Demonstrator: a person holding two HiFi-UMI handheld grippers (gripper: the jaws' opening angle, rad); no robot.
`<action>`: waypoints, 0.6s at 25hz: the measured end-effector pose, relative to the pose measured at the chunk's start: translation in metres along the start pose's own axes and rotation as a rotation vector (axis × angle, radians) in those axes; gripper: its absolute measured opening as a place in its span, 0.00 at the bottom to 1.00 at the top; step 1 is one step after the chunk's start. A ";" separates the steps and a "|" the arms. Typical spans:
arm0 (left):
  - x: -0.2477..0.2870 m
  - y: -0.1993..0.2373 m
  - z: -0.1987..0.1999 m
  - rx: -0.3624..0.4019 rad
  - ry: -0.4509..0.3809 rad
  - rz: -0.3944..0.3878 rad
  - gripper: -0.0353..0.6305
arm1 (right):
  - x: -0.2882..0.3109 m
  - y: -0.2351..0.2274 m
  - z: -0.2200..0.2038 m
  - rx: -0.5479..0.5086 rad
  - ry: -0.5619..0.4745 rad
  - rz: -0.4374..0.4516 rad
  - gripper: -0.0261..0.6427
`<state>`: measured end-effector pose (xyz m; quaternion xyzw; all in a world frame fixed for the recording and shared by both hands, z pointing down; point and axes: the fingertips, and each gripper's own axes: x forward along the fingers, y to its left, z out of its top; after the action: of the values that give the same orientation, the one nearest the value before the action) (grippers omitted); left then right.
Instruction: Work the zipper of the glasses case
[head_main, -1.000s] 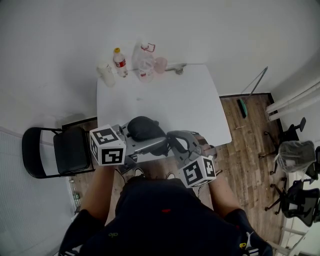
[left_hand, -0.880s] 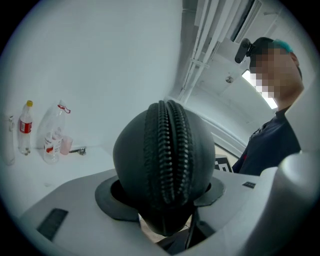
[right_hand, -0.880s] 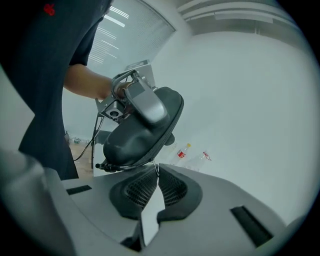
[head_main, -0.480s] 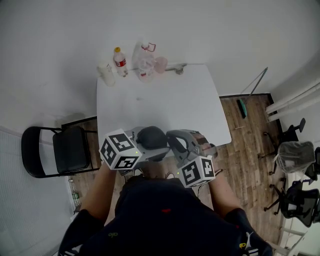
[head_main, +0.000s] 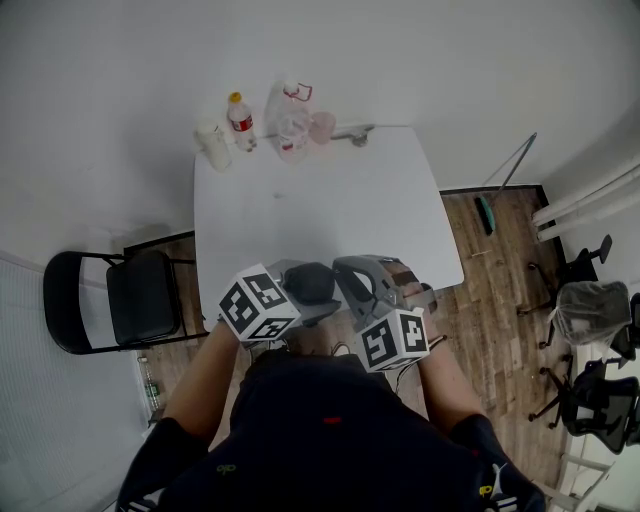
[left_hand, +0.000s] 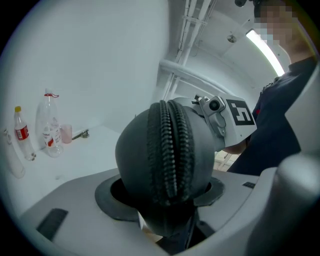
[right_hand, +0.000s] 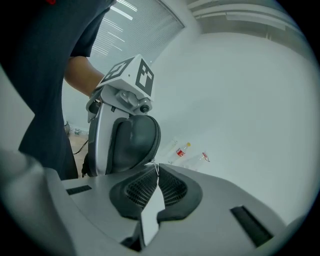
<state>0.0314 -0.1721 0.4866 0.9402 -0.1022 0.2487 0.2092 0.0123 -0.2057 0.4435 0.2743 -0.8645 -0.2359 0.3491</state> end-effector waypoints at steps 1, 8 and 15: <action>0.001 0.000 -0.003 0.002 0.009 0.002 0.46 | 0.000 0.001 -0.001 -0.010 0.006 -0.001 0.07; 0.011 0.008 -0.019 0.061 0.089 0.055 0.46 | 0.004 0.004 -0.003 -0.083 0.040 -0.007 0.07; -0.002 0.020 0.000 0.280 0.002 0.216 0.46 | -0.003 -0.008 0.001 0.165 -0.044 0.019 0.07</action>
<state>0.0242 -0.1902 0.4923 0.9434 -0.1667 0.2826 0.0482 0.0159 -0.2090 0.4367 0.2884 -0.8910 -0.1665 0.3085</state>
